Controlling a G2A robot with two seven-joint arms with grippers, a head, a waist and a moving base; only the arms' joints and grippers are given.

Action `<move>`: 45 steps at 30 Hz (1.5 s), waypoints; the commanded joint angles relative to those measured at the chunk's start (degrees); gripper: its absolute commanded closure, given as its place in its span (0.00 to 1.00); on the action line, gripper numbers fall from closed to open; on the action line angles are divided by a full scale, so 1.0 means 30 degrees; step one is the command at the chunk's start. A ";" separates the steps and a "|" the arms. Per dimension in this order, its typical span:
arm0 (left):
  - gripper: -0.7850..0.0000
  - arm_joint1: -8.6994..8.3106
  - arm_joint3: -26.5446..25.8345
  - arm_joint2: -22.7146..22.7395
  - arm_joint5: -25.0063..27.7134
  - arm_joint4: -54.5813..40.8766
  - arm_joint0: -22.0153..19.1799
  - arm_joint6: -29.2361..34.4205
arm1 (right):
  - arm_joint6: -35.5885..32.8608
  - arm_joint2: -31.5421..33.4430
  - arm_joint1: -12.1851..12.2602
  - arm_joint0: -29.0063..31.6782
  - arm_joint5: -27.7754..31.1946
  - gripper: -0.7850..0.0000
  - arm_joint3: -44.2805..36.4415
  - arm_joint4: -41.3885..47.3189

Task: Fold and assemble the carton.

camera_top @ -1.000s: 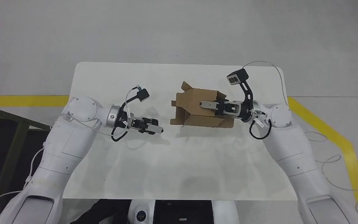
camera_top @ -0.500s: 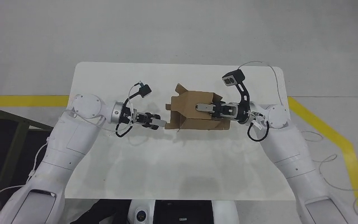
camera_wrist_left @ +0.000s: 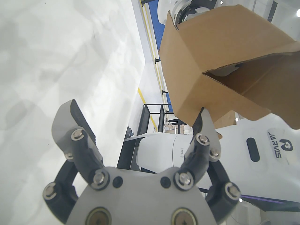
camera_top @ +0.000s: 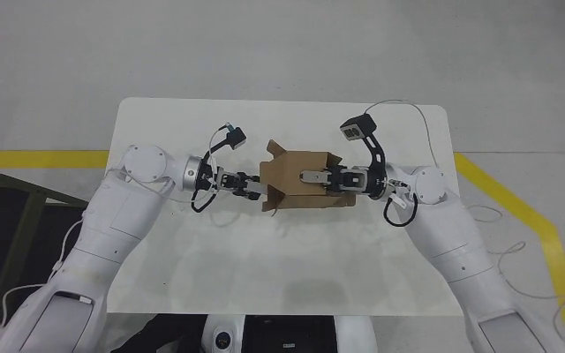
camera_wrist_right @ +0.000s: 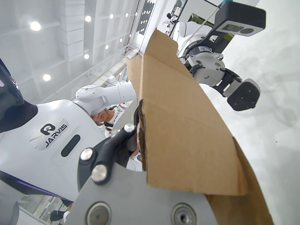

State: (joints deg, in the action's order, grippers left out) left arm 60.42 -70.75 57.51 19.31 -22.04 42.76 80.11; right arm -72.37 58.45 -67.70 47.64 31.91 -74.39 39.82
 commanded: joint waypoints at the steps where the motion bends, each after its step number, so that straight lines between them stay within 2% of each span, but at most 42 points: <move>1: 0.00 0.0032 0.0087 -0.0091 0.0036 -0.0036 -0.0078 -0.0011 | -0.0048 -0.0077 -0.0013 -0.0029 -0.0048 1.00 -0.0062 0.0012; 28: 0.00 0.0214 0.1050 -0.0294 0.0274 -0.0675 -0.0686 -0.0217 | -0.0408 -0.0750 -0.0159 0.0147 -0.0407 1.00 -0.0935 0.0604; 37: 0.00 0.0124 0.1030 -0.0062 0.0255 -0.0523 -0.0557 -0.0217 | 0.0271 -0.0286 -0.0141 -0.0008 0.0270 1.00 0.0110 0.0148; 45: 0.00 0.0007 -0.0694 -0.0505 0.0033 0.0318 0.0256 0.0640 | 0.2132 0.0147 -0.0219 -0.0391 0.0853 1.00 0.1356 -0.1079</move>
State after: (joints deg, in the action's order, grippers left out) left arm 60.46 -72.09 56.21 19.55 -21.21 43.19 81.87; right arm -66.42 58.91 -68.32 46.53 34.42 -70.44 36.86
